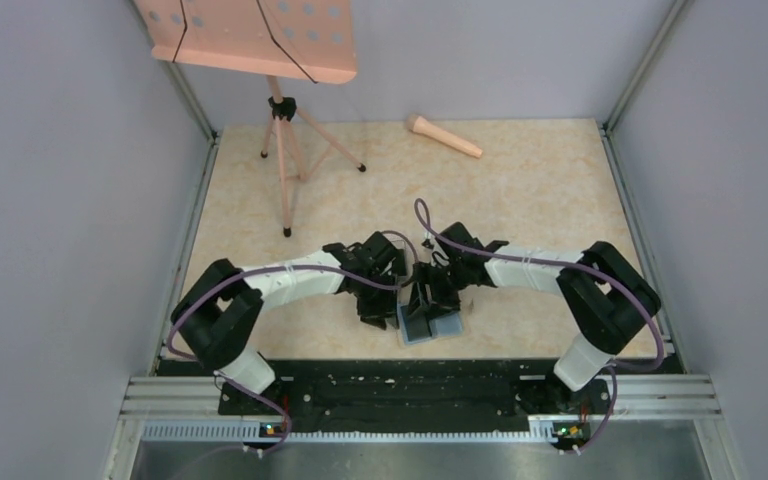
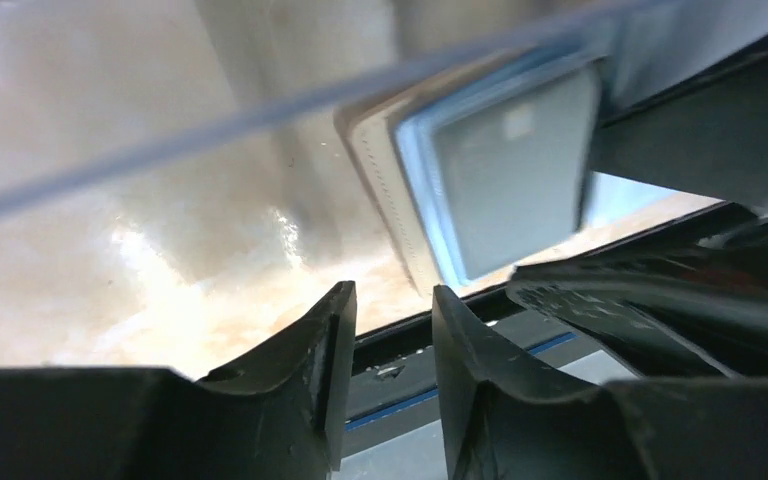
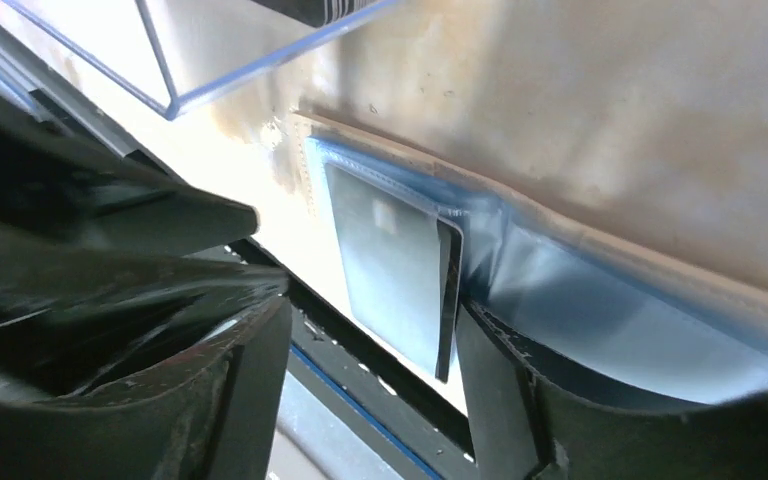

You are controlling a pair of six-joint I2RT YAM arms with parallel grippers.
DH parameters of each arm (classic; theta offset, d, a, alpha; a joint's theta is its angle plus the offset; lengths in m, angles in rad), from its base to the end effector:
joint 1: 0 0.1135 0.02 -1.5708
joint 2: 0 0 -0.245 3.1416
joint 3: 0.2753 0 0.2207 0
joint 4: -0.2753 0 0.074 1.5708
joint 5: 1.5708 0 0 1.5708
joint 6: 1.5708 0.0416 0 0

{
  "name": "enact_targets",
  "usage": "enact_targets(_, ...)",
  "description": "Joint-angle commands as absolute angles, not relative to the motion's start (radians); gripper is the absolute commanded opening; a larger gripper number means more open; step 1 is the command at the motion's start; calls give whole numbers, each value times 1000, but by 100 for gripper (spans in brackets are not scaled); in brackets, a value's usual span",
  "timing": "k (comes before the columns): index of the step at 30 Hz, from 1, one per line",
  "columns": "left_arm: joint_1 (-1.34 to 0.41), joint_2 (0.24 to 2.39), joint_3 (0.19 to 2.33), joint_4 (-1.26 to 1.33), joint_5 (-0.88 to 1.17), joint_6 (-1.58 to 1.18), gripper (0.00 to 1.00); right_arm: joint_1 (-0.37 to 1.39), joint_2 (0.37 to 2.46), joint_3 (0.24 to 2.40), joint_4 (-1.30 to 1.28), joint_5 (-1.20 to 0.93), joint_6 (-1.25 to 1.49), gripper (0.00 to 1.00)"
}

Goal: Put the credit cards into the card holder
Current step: Insert the credit card into the card holder.

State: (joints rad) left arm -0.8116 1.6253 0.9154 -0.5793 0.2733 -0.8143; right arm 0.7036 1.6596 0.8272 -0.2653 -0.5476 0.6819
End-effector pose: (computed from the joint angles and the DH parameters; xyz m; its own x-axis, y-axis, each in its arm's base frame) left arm 0.1744 -0.2001 0.1556 -0.9994 0.0359 -0.0022 0.0340 0.9243 -0.3801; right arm 0.1987 0.1970 0.1434 -0.9891 -0.1335 -0.0617 -0.1415 0.7493 0.6470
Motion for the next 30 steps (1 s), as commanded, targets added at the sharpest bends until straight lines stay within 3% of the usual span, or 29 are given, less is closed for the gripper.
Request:
enact_targets(1, -815, 1470, 970, -580, 162, -774, 43, 718, 1588, 873, -371, -474, 636, 65)
enact_targets(3, -814, 1428, 977, -573, 155, -762, 47, 717, 1575, 881, -394, -467, 628, 70)
enact_targets(9, -778, 1352, 1024, -547, 217, -723, 53, 716, 1559, 902, -418, -449, 615, 72)
enact_targets(16, -587, 1282, 992, -395, 436, -756, 59, 653, 1595, 975, -398, -498, 595, 72)
enact_targets(25, -361, 1382, 968, -377, 586, -764, 57, 551, 1683, 1113, -360, -555, 589, 69)
enact_targets(30, -328, 1494, 1025, -442, 581, -733, 52, 544, 1769, 1196, -357, -570, 590, 66)
